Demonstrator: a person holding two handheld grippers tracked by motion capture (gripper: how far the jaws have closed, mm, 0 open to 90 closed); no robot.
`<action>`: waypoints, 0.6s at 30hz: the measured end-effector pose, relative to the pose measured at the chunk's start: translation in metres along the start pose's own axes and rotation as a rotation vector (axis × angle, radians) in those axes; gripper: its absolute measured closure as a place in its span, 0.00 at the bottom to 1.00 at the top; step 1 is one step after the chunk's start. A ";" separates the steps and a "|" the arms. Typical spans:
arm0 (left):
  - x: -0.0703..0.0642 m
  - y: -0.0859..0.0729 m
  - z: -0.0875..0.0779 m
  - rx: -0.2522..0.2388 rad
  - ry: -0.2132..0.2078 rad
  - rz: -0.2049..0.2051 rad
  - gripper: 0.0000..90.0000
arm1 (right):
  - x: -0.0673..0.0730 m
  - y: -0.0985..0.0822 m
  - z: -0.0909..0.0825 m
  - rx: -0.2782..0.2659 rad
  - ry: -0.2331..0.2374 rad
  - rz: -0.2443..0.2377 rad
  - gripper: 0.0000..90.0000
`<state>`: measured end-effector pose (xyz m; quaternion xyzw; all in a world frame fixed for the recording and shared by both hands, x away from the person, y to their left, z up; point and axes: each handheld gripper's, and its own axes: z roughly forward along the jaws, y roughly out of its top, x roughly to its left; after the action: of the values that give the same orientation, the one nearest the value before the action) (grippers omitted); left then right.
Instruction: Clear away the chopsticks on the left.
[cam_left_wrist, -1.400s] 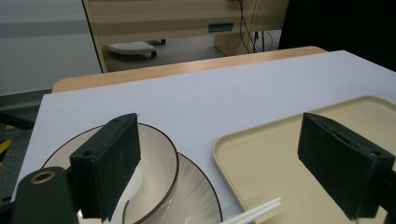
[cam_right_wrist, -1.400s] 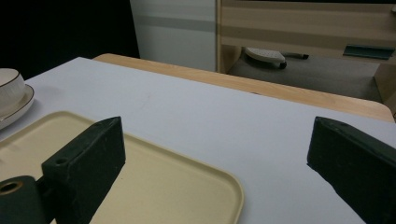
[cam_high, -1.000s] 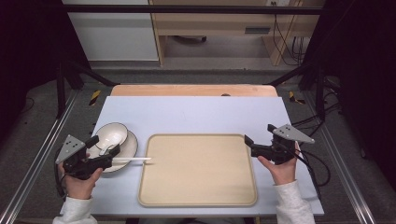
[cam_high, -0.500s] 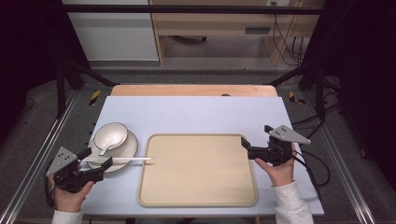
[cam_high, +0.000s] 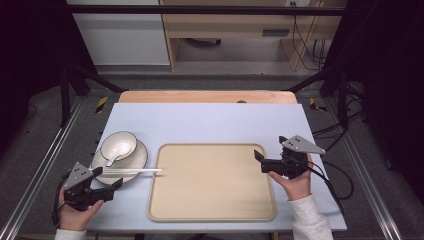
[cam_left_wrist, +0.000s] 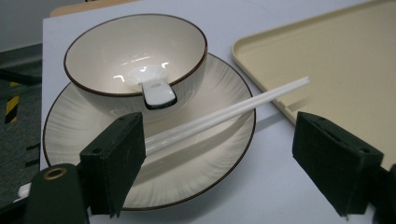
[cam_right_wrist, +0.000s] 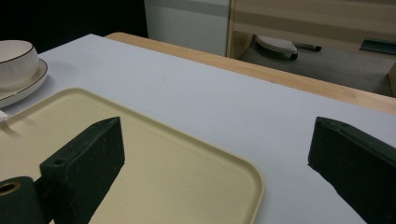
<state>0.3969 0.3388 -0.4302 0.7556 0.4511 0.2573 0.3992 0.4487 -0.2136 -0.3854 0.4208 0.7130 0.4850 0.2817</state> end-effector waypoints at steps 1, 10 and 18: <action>0.000 0.000 0.000 0.000 0.000 0.000 0.20 | 0.000 0.000 0.000 0.000 0.000 0.000 0.05; 0.007 -0.003 0.020 0.038 0.030 0.029 0.28 | 0.000 -0.001 0.002 0.010 -0.001 -0.005 0.05; 0.009 -0.006 0.034 0.080 0.052 0.063 0.37 | 0.001 -0.002 0.004 0.018 0.000 -0.003 0.05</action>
<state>0.4233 0.3357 -0.4537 0.7780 0.4469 0.2710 0.3487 0.4509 -0.2112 -0.3884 0.4222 0.7180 0.4780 0.2788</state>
